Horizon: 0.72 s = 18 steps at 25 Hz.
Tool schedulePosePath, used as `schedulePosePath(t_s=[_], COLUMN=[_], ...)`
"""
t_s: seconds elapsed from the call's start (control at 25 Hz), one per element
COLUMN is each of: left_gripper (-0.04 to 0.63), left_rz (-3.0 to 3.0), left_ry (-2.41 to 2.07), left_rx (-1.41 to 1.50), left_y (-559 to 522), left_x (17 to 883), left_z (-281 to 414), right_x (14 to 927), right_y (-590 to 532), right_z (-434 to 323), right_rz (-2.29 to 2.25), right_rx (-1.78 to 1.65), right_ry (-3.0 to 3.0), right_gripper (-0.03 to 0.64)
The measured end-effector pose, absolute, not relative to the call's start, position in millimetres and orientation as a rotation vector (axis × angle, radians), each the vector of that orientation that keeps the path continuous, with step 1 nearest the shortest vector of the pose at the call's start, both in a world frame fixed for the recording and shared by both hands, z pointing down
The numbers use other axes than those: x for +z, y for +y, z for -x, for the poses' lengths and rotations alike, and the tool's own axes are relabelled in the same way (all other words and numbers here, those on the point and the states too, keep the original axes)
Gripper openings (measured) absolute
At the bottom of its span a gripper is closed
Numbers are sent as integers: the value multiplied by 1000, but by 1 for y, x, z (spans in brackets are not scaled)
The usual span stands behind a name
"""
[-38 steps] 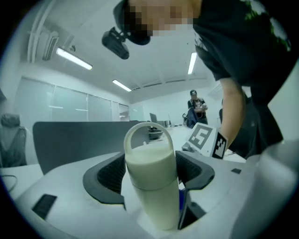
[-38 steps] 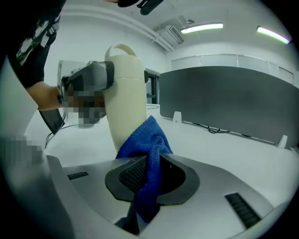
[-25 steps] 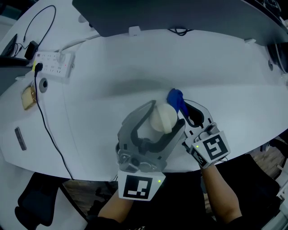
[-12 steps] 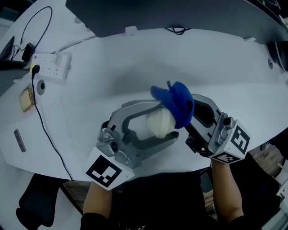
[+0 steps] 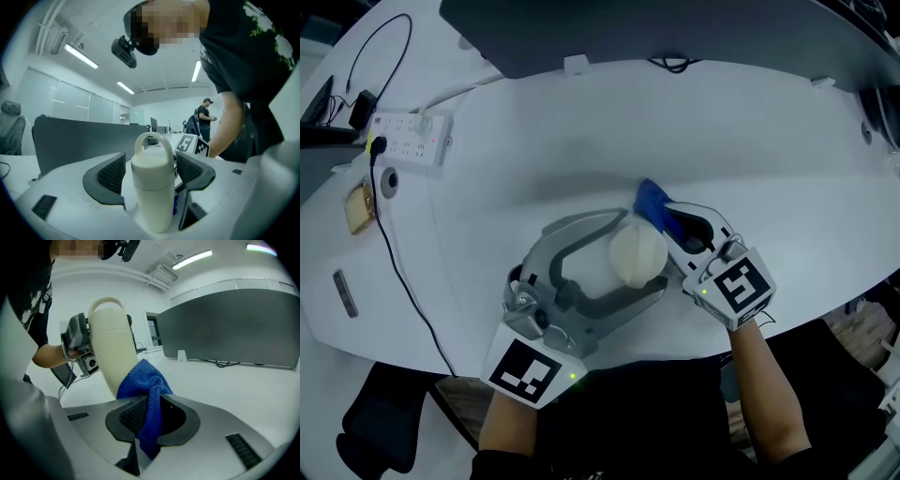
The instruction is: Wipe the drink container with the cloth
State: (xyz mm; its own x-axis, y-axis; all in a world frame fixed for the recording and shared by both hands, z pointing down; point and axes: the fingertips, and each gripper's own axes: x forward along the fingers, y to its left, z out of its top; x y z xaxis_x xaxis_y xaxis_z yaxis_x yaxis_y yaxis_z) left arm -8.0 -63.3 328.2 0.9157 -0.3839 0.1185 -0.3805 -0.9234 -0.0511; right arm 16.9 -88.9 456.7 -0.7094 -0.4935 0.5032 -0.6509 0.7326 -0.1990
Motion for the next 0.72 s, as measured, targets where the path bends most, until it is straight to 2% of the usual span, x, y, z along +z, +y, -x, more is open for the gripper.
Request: schedulePosePath(t_s=[0.16, 0.44, 0.56, 0.6, 0.72], left_gripper=[330, 330, 322, 285, 282], left_rz=[3016, 2729, 2719, 2728, 2763], left_ry=[768, 1427, 1452, 1436, 1344], left_rx=[-172, -189, -211, -212, -203], left_y=[-54, -73, -76, -76, -74], left_x=[321, 312, 315, 316, 316], left_z=[19, 20, 14, 13, 10], right_x=[457, 457, 459, 459, 447], right_y=[-89, -90, -90, -91, -95], right_z=[-18, -19, -21, -21, -26], right_rz=[-878, -1014, -1094, -1105, -1128], right_rx=[549, 469, 600, 647, 712], right_ry=[-2544, -2457, -2442, -2441, -2470], right_gripper=[46, 46, 46, 46, 46])
